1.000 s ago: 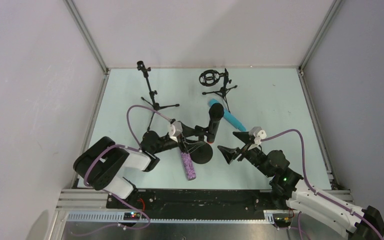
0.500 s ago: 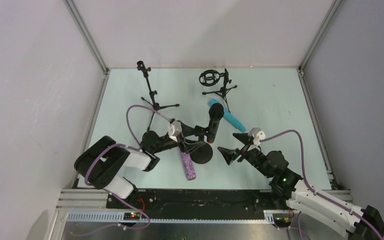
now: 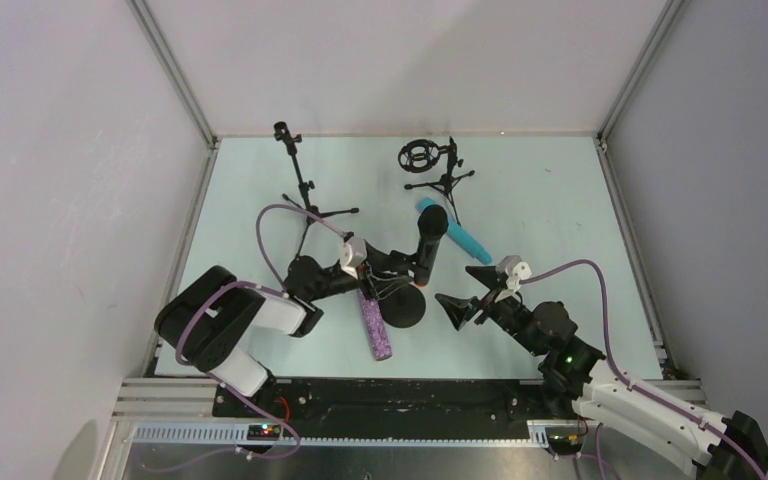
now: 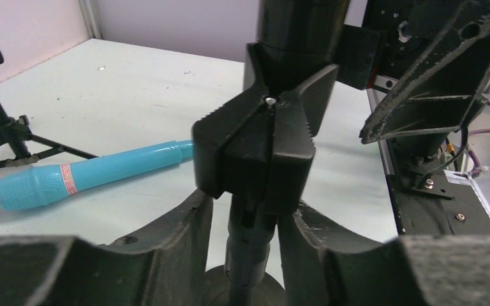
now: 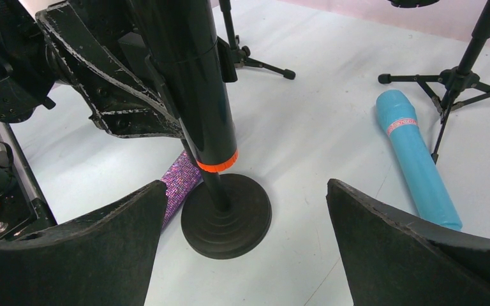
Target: Attach the microphones to the stand
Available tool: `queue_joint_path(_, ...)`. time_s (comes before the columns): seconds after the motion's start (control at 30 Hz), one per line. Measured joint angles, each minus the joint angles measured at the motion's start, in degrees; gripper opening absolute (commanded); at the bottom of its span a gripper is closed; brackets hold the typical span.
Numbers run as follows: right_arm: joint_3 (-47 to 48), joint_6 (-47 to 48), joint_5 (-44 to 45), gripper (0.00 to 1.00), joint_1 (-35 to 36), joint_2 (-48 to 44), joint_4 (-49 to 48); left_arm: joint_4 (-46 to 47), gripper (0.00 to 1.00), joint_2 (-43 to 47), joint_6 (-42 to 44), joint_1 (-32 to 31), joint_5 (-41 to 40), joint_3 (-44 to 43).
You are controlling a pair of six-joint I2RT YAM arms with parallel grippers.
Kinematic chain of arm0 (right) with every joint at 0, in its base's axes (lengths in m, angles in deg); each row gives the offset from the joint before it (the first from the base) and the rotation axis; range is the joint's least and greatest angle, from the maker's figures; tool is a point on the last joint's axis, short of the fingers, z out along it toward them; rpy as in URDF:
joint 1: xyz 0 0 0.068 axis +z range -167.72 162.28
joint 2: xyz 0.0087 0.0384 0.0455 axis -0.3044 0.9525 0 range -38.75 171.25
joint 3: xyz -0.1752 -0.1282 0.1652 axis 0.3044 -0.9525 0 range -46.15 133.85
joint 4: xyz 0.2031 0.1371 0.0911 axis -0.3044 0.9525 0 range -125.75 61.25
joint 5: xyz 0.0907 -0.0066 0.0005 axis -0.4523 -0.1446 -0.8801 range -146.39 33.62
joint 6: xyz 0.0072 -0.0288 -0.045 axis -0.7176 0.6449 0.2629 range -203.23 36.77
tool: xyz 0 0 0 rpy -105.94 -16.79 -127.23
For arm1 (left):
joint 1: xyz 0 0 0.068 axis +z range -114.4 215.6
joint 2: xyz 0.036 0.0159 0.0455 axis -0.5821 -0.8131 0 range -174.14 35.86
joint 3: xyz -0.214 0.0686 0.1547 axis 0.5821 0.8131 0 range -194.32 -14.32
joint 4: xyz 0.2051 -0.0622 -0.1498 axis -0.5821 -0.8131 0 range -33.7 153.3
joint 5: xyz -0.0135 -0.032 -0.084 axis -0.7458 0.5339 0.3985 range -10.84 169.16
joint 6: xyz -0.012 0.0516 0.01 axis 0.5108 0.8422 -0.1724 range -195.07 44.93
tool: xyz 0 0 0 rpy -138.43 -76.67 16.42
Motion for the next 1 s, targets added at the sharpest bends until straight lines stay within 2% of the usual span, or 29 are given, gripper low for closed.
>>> queue_joint_path(0.17,0.0,0.02,0.0,0.99,0.0,0.04,0.0,0.79,0.05,-0.31,-0.7,0.07,1.86,-0.09)
queue_joint_path(0.23,0.0,0.07,-0.02,0.99,0.0,0.13,0.0,1.01,0.01,-0.39,-1.03,0.24,2.34,-0.13)
queue_joint_path(0.73,-0.07,2.6,-0.15,0.99,0.0,3.17,-0.07,-0.44,0.0,0.92,-1.55,0.31,3.87,-0.5)
queue_joint_path(1.0,-0.87,3.54,-3.96,0.99,0.0,6.14,-2.29,-1.99,0.0,3.87,-2.78,-1.03,3.89,-0.5)
